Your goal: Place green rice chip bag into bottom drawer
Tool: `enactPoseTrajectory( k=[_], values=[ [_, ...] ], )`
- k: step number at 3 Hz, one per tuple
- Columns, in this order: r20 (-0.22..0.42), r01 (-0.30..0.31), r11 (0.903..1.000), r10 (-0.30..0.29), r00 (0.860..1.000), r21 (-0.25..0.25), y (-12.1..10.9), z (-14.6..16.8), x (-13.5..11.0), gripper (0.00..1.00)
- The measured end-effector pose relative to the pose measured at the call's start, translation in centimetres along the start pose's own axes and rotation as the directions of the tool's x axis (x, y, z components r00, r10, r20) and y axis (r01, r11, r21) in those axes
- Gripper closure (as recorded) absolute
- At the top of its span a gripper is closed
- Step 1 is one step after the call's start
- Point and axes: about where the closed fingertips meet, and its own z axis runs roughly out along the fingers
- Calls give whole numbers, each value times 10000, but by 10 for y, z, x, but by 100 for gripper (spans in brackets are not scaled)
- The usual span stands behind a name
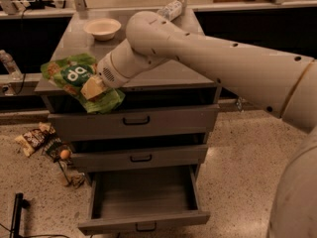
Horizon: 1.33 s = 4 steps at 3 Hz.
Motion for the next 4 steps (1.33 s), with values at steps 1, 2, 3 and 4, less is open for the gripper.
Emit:
enactPoseTrajectory(
  k=[1, 2, 3, 4],
  values=[
    [-693, -230, 9984, 194, 9974, -509, 27, 6, 41, 100],
    [-1586, -539, 9945, 392, 9866, -897, 48, 21, 93, 100],
    [-1351, -727, 9913, 577, 9891, -1093, 51, 26, 99, 100],
    [-1314, -285, 9936, 140, 9912, -1091, 52, 46, 132, 100]
  ],
)
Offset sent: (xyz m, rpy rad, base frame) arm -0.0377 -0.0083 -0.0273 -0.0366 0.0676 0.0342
